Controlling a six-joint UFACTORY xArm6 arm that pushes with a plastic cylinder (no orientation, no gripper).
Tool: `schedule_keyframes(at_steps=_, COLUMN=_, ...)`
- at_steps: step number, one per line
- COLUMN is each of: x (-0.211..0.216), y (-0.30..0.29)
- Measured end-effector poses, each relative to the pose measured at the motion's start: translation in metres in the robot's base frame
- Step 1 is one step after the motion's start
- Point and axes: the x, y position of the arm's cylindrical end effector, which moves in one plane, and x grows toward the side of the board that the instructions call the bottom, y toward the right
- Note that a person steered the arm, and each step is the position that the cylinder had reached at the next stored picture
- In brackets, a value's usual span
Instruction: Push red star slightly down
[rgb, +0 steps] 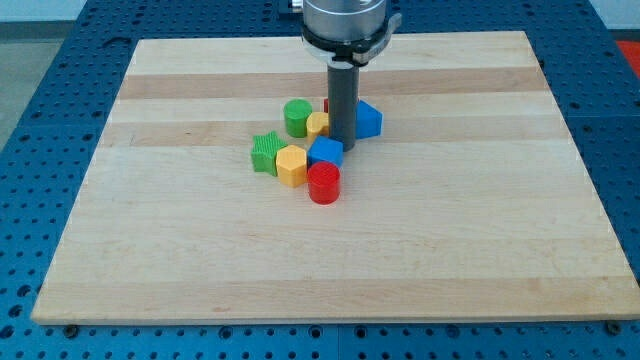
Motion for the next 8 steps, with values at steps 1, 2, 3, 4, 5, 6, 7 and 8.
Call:
schedule_keyframes(at_steps=1, x=0.000, y=0.032)
schedule_keyframes(at_steps=2, x=0.000, y=0.082)
schedule_keyframes(at_steps=3, x=-0.010, y=0.120)
schedule_keyframes(at_steps=4, x=-0.054, y=0.128)
schedule_keyframes(at_steps=5, x=-0.100, y=0.122)
schedule_keyframes(at_steps=6, x=-0.113, y=0.078)
schedule_keyframes(at_steps=7, x=-0.105, y=0.029)
schedule_keyframes(at_steps=8, x=-0.085, y=0.005)
